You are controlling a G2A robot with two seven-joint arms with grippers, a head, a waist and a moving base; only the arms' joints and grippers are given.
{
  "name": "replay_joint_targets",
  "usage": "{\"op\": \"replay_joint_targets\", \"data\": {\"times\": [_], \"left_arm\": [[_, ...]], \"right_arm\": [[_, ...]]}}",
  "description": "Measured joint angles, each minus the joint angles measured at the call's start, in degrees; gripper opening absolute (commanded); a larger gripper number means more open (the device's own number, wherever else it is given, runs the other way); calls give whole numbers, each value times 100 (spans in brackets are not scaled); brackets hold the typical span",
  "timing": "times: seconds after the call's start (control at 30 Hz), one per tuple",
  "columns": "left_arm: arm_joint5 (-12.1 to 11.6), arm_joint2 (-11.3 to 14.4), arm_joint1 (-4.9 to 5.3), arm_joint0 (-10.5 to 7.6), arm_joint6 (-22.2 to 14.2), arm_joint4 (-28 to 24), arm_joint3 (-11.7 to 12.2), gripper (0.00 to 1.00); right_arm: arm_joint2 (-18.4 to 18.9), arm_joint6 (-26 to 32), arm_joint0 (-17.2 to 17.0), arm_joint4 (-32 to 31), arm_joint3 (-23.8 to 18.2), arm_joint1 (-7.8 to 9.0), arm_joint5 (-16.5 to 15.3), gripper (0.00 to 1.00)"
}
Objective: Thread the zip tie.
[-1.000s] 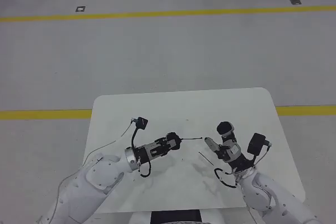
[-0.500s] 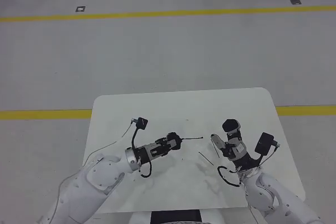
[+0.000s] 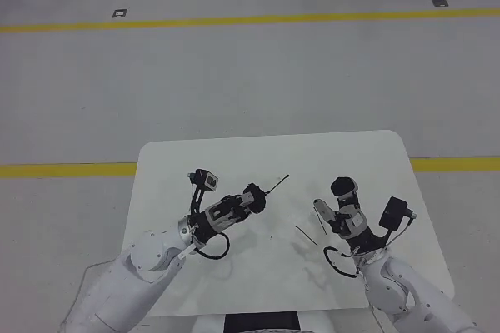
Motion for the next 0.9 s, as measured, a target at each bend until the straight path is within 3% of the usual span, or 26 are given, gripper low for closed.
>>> {"op": "replay_joint_targets", "data": {"times": [0.1,0.27,0.33,0.47,0.57,0.77,0.9], "left_arm": [[0,-22,-57,24,-154,-279,41,0],[0,-35,-75,13,-218,-215,87,0],[0,-35,-75,13,-216,-216,86,0],[0,-35,-75,14,-216,-218,85,0],[0,-35,-75,14,-216,-218,85,0],[0,-35,-75,14,-216,-218,85,0],[0,-35,-75,14,-216,-218,85,0]], "right_arm": [[0,0,0,0,0,0,0,100],[63,90,43,-206,20,1,153,100],[129,32,27,-807,25,3,378,100],[232,-429,-115,-2678,81,24,779,100],[250,-679,-163,-3597,144,25,967,100],[96,-1095,7,-4819,233,-42,1390,100],[53,-1093,63,-5007,265,-62,1530,100]]}}
